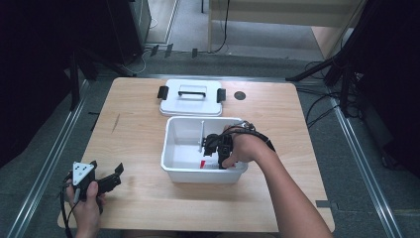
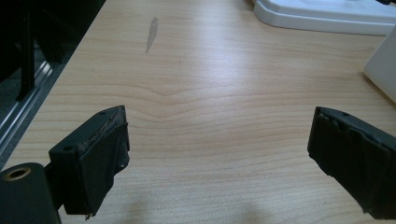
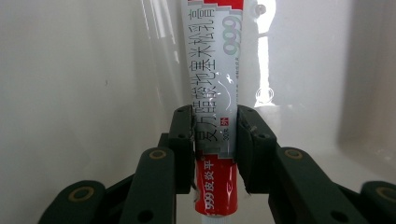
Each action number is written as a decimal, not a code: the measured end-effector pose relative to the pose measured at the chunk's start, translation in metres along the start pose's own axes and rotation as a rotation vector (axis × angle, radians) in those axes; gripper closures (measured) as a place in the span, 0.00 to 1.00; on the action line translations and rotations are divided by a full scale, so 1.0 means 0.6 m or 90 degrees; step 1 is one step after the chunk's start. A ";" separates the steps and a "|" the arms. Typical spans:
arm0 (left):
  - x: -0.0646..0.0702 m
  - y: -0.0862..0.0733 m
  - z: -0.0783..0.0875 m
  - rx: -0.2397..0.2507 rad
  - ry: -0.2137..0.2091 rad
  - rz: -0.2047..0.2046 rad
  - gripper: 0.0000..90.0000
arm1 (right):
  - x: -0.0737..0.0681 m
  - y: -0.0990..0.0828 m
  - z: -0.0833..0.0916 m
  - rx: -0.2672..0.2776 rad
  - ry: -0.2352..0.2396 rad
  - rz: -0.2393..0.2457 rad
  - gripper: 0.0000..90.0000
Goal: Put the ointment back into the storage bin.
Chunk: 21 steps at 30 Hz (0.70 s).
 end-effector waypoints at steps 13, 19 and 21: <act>0.000 0.000 0.000 0.000 -0.002 0.000 0.07 | -0.005 -0.003 -0.005 -0.021 0.012 0.008 0.80; 0.000 0.000 0.000 0.000 -0.002 0.000 0.07 | -0.008 -0.002 -0.005 -0.019 0.018 0.008 0.82; 0.000 0.000 0.000 0.000 -0.002 0.000 0.07 | -0.006 -0.002 -0.003 -0.018 0.015 0.006 0.85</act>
Point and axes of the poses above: each handheld gripper's, and its own axes: z roughly backward along the jaws, y roughly out of its top, x roughly to its right, the point moved 7 cm from there along -z, roughly forward along the jaws, and after that the axes turned 4 degrees about -y, right-handed, at the moved point
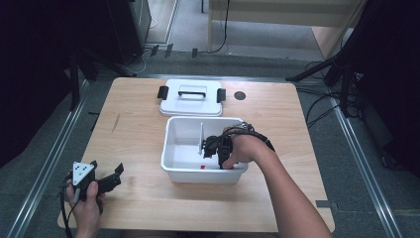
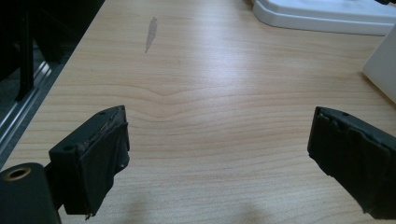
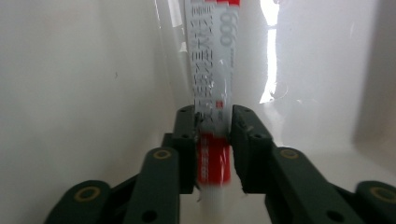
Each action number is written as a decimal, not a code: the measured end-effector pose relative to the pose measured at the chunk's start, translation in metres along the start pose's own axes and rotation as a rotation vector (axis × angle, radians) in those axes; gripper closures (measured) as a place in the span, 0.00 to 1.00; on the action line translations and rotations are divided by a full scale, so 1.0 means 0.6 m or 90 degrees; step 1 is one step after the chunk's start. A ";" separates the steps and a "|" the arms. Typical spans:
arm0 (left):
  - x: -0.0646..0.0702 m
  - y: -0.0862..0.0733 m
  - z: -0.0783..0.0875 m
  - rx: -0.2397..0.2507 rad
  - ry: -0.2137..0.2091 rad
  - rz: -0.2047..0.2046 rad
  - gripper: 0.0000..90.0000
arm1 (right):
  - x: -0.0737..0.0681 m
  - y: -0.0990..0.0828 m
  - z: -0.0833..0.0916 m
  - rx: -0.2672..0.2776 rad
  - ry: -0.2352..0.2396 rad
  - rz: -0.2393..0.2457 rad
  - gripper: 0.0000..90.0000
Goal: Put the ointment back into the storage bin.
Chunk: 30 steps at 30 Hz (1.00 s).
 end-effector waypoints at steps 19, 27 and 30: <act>0.000 0.000 0.000 -0.001 0.001 -0.002 0.07 | 0.004 -0.003 0.038 0.051 -0.012 -0.023 0.80; 0.001 0.000 -0.001 0.000 0.001 -0.001 0.07 | 0.006 -0.011 0.083 0.093 -0.029 -0.034 0.80; 0.000 0.000 -0.001 -0.001 0.001 -0.003 0.07 | 0.007 -0.017 0.098 0.112 -0.035 -0.040 0.80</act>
Point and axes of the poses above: each handheld gripper's, and its own axes: z roughly backward along the jaws, y roughly out of its top, x roughly to its right, the point moved 7 cm from there along -z, roughly forward along the jaws, and after that the axes turned 4 degrees about -y, right-handed, at the moved point
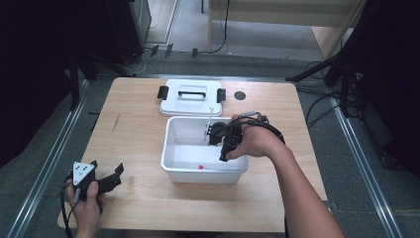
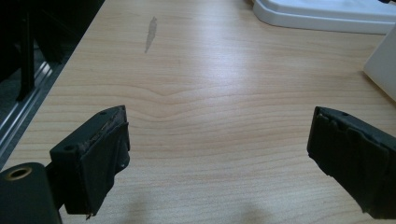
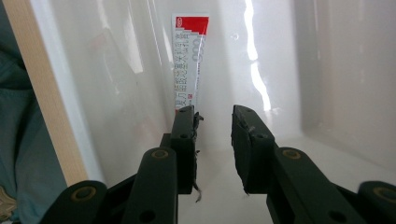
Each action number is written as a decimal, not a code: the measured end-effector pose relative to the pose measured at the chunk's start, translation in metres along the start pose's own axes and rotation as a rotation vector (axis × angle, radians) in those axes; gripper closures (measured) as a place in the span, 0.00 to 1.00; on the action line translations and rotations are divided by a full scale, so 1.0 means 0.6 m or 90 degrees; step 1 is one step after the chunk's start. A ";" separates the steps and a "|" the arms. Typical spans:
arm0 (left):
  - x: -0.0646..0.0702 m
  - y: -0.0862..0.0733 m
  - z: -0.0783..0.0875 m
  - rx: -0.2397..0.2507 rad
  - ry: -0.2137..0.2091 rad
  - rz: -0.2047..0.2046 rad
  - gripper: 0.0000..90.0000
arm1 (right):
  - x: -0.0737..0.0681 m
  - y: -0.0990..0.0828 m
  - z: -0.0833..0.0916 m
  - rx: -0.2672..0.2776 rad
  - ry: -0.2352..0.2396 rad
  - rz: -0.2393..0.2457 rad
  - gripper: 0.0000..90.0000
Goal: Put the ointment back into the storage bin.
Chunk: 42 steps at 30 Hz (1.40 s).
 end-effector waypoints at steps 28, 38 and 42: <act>0.000 0.000 0.000 0.000 0.000 -0.001 0.07 | 0.035 -0.103 0.091 0.112 -0.050 -0.128 0.73; 0.000 0.000 0.000 0.000 0.001 -0.001 0.07 | 0.046 -0.140 0.087 0.137 -0.060 -0.179 0.66; 0.000 0.000 0.000 -0.001 0.001 -0.002 0.07 | 0.060 -0.154 0.083 0.170 -0.073 -0.211 0.62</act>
Point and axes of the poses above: each handheld gripper's, and its own axes: z roughly backward along the jaws, y roughly out of its top, x roughly to its right, the point moved 7 cm from there along -z, roughly forward along the jaws, and after that the axes turned 4 degrees about -y, right-handed, at the moved point
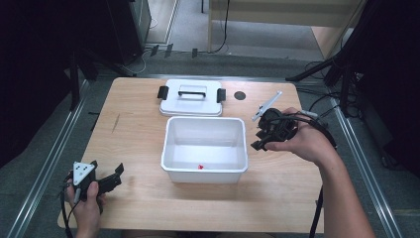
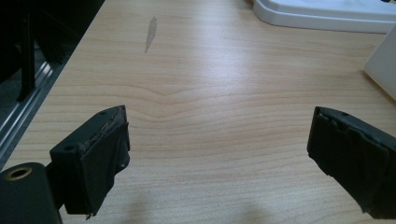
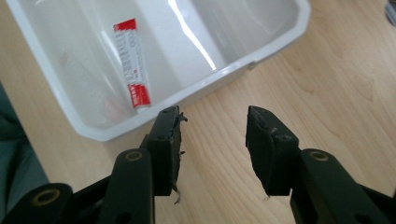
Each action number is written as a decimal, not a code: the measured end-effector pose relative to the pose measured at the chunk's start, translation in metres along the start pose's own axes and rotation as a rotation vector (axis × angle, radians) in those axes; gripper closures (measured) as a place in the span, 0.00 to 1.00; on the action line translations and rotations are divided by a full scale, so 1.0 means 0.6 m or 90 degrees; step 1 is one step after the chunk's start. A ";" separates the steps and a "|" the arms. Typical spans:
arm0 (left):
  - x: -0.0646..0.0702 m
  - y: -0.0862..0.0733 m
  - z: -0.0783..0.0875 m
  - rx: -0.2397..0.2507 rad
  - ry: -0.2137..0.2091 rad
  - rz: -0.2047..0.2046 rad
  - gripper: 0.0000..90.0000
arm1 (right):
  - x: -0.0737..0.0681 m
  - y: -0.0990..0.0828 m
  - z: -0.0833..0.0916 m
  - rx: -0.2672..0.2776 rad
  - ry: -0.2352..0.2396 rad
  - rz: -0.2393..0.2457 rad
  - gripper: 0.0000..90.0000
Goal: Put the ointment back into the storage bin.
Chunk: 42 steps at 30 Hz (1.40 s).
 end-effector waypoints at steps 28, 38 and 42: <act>0.000 0.000 0.000 0.002 0.002 -0.001 0.07 | 0.073 -0.128 -0.019 0.223 -0.211 -0.240 0.24; 0.000 0.000 0.000 0.002 0.001 0.000 0.07 | 0.079 -0.212 -0.037 0.282 -0.277 -0.346 0.00; 0.000 0.000 0.000 0.002 0.002 -0.001 0.07 | 0.078 -0.238 -0.041 0.295 -0.301 -0.364 0.00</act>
Point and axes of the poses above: each handheld gripper's, and its own axes: z roughly backward along the jaws, y roughly out of its top, x roughly to its right, the point moved 7 cm from there along -z, roughly forward along the jaws, and after that the axes turned 4 degrees about -y, right-handed, at the moved point
